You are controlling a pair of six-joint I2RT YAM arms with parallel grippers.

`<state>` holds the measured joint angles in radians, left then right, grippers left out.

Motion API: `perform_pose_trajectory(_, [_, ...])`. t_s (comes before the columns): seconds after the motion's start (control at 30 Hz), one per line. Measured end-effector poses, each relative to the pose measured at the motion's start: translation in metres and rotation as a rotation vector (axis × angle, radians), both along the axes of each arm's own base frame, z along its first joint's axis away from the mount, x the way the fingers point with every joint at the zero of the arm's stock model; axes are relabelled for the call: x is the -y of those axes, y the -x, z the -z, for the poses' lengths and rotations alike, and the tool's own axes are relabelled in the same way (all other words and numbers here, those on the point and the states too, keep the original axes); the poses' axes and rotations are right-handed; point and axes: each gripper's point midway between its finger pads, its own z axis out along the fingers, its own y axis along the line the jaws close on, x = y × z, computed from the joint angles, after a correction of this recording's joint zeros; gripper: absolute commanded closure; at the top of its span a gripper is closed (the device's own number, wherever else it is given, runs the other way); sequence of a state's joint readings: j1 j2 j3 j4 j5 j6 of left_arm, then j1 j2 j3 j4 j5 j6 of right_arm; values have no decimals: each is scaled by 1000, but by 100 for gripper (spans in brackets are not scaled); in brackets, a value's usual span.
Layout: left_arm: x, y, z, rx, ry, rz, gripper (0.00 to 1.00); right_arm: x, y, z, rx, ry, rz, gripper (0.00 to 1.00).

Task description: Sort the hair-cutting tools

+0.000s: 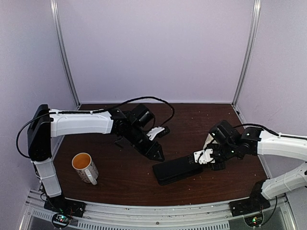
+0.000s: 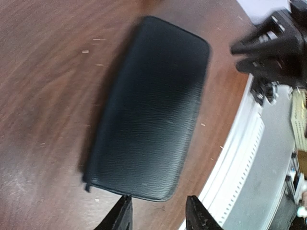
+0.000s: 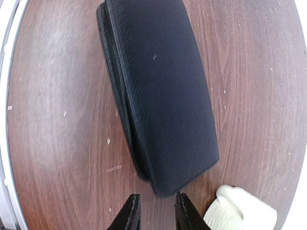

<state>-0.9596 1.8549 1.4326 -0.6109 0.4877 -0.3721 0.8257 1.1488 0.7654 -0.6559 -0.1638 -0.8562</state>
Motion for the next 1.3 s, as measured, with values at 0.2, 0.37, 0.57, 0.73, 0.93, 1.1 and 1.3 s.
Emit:
perform_pose_trajectory(0.2, [-22, -19, 34, -54, -79, -143, 54, -44, -22, 2, -94, -24, -20, 75])
perform_pose_trajectory(0.37, [-51, -15, 72, -102, -170, -211, 49, -65, -21, 17, -138, -2, -66, 75])
perform_pose_trajectory(0.57, [-62, -19, 89, -74, -184, -221, 49, -63, -11, 61, -207, 107, -76, 75])
perform_pose_trajectory(0.73, [-60, -28, 93, 13, -154, -188, 52, -64, -12, 60, -220, 110, -55, 75])
perform_pose_trajectory(0.93, [-60, -31, 101, 140, -95, -110, 52, -64, -12, 60, -225, 109, -45, 75])
perform_pose_trajectory(1.1, [-61, -35, 103, 230, -69, -62, 55, -64, -12, 60, -227, 110, -45, 75])
perform_pose_trajectory(1.3, [-56, -37, 101, 302, -42, 4, 72, -64, -12, 60, -233, 117, -44, 75])
